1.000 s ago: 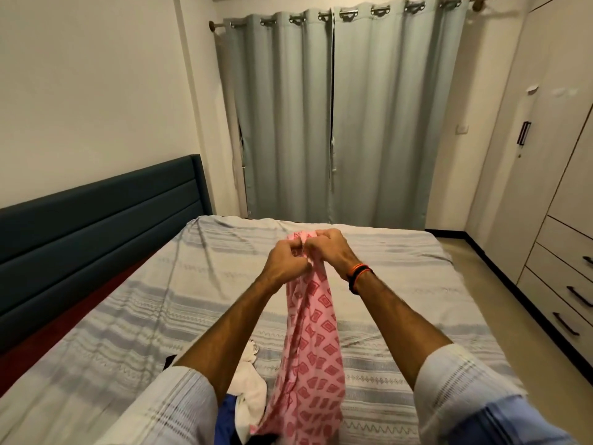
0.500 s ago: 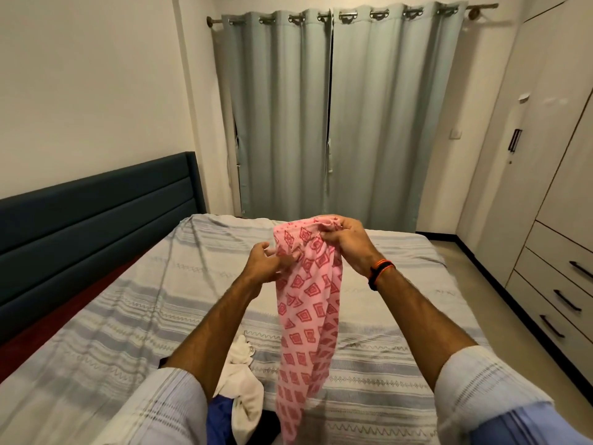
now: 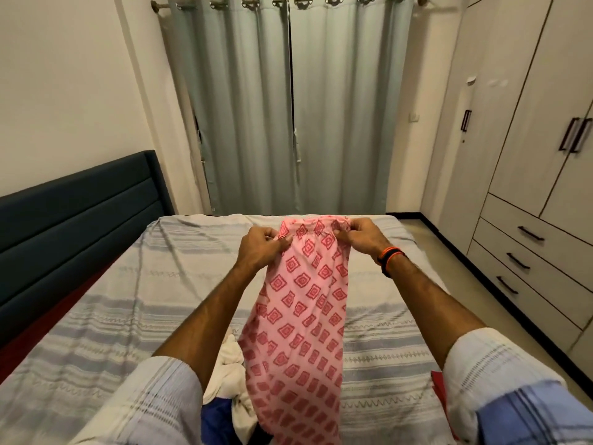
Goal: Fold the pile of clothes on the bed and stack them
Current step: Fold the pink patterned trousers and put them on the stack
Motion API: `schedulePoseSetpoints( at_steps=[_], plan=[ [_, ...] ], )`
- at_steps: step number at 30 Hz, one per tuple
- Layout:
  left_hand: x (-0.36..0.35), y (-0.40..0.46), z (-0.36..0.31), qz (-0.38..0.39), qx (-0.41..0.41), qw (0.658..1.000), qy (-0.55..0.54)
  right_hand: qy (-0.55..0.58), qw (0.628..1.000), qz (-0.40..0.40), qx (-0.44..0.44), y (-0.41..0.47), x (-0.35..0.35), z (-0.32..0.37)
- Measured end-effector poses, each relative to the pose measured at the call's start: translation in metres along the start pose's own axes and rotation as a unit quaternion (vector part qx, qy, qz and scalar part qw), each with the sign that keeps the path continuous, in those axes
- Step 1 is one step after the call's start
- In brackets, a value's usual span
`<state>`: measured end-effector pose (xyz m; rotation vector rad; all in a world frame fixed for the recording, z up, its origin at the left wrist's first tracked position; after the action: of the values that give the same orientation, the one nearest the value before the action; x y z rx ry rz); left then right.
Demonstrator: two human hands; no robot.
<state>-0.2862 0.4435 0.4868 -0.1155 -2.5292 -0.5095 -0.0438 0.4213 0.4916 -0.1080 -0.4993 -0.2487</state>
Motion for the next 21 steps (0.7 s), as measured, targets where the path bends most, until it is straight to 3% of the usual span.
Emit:
schedulePoseSetpoints(
  at_steps=[4, 10, 21],
  plan=[
    [-0.011, -0.009, -0.003, 0.006, 0.000, 1.000, 0.021, 0.004, 0.999, -0.028, -0.034, -0.013, 0.002, -0.008],
    [-0.008, -0.019, -0.014, 0.000, 0.005, 1.000, 0.026, 0.164, 0.982, 0.060, -0.068, -0.038, 0.008, -0.010],
    [-0.021, -0.081, -0.057, -0.038, 0.005, 0.999, 0.026, 0.153, 0.985, 0.075, -0.026, -0.100, 0.048, -0.025]
  ],
)
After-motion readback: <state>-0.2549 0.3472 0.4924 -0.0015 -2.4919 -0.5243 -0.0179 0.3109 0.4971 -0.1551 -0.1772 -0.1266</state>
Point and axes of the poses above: each hand's wrist, its own y-axis towards the middle knuckle, its own x-axis out of the back of the hand, z = x × y, the point moved 2 cm from there along y, towards the middle knuckle, and after that the axes turned 11 degrees about -x, right-handed, at the moved point
